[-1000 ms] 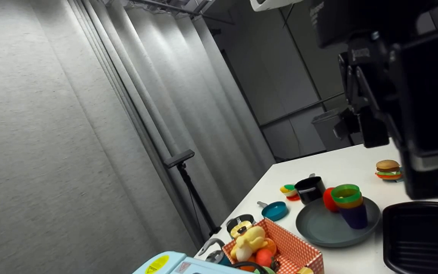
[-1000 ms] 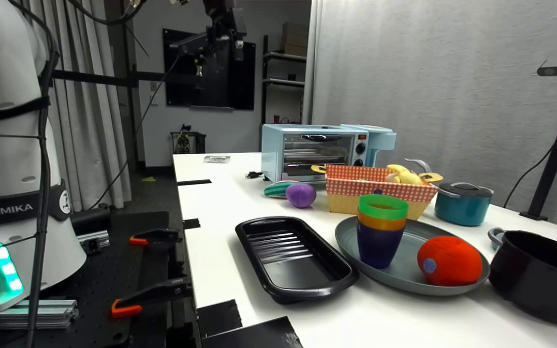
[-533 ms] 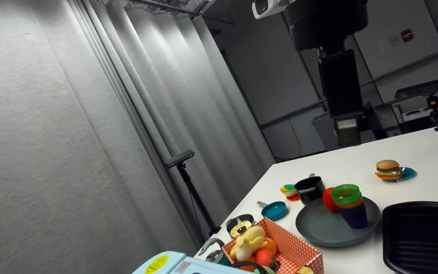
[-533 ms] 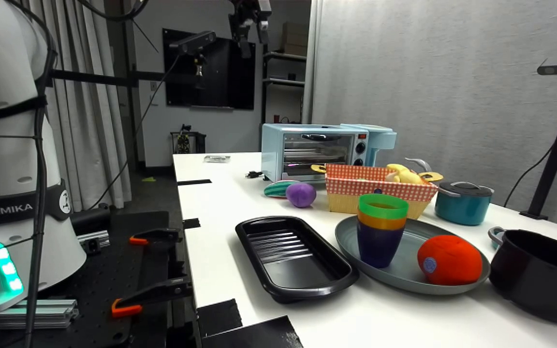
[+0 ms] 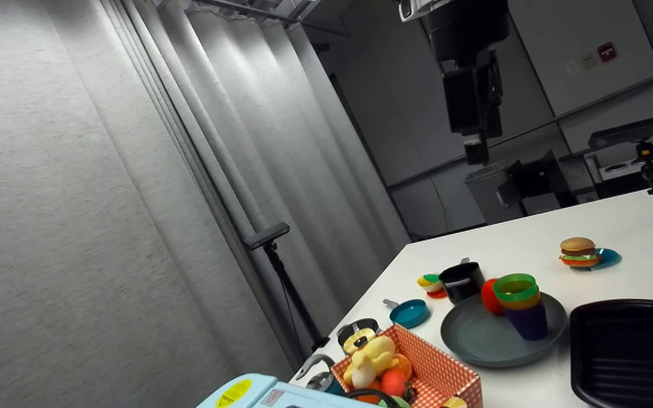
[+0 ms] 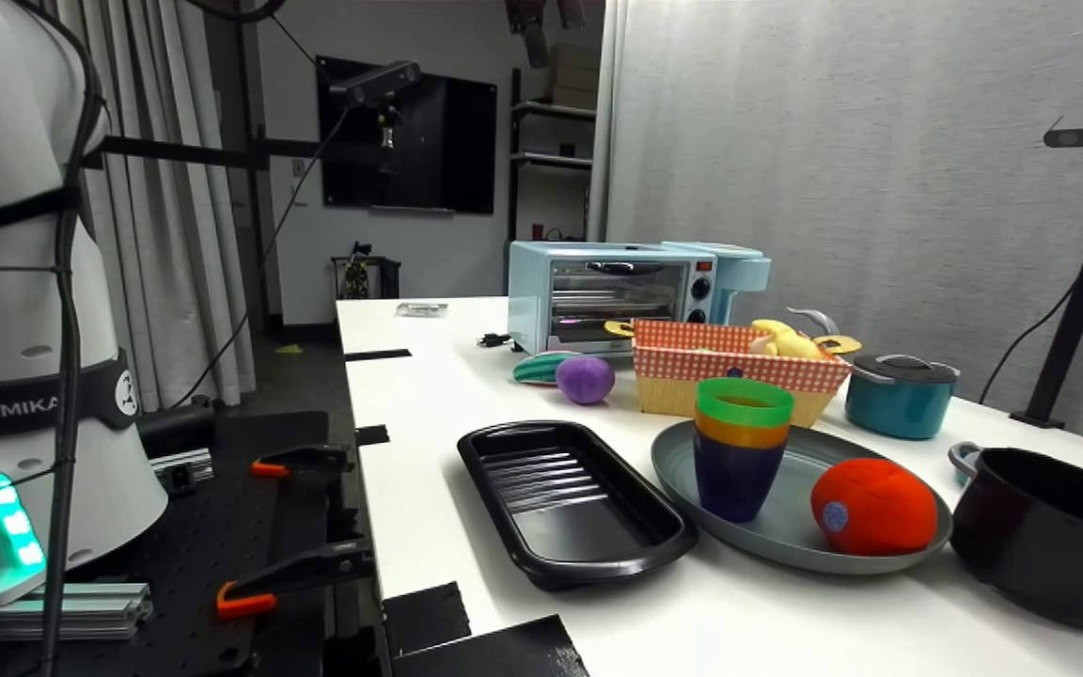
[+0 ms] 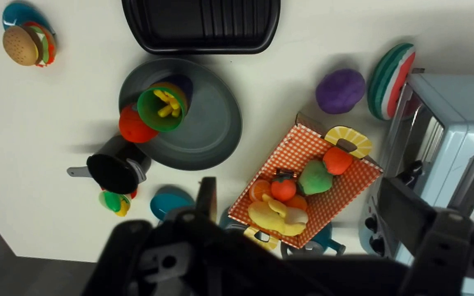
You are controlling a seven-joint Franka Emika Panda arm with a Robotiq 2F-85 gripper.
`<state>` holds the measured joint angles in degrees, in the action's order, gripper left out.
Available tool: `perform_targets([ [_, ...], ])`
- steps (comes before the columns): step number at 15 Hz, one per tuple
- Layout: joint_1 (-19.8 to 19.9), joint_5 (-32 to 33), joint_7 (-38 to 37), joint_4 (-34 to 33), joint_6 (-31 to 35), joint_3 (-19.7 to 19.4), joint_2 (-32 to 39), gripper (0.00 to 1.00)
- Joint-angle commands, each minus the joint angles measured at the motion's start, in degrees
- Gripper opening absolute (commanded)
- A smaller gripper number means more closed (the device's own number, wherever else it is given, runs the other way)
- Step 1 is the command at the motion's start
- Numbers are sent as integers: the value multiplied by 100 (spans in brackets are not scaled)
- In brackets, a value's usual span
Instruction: Lay the stack of plastic cups on the grey plate
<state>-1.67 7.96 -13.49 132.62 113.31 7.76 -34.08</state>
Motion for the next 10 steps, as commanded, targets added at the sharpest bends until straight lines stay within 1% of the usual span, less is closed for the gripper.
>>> perform_targets([
  [1,242,67,14,-8,136,-210,15,100],
  [2,276,51,21,-15,127,-249,35,100],
  [3,208,-16,14,-13,25,-181,28,100],
  [10,222,-11,11,-12,25,-167,54,100],
])
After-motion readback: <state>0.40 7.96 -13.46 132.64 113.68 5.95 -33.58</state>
